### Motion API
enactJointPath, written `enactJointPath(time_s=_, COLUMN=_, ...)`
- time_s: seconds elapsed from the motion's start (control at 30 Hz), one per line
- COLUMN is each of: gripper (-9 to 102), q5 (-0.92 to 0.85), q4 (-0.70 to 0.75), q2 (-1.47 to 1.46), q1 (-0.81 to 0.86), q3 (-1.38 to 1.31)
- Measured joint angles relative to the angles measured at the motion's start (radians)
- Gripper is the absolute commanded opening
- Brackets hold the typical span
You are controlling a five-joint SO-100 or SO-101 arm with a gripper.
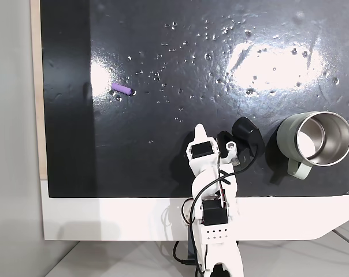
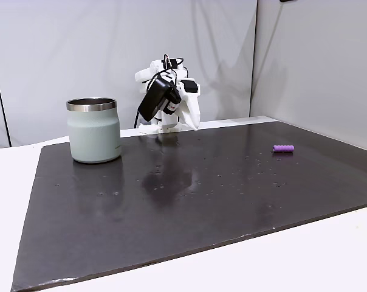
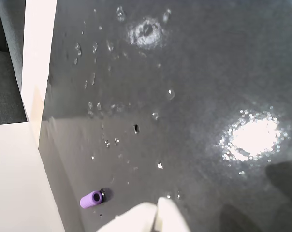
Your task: Grasp a pengrip and put it in the cup.
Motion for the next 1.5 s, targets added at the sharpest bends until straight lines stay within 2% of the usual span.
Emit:
enactJointPath(time_s=0.27, gripper=0, q5=-0.003, q4=0.0, q2=-0.005, q1=0.002, q3=0.0)
enactJointPath(time_s=0.37, gripper=0, q5=-0.026, q4=0.0, q2=-0.091, q1=-0.029, q3=-0.018)
enactJointPath(time_s=0.67, gripper=0, q5=-0.044, q4=-0.101, q2=-0.687, q1=-0.097, q3=-0.371)
enactJointPath(time_s=0.97, gripper=0, q5=0.021, q4=-0.121, q2=-1.345, q1=-0.193, q3=-0.802)
enactJointPath(time_s=1.27, gripper=0, q5=0.081, q4=-0.118, q2=-1.68, q1=-0.345, q3=-1.098)
enactJointPath(time_s=1.5, gripper=0, q5=0.084, q4=-0.071, q2=-1.809, q1=-0.451, q3=-1.258)
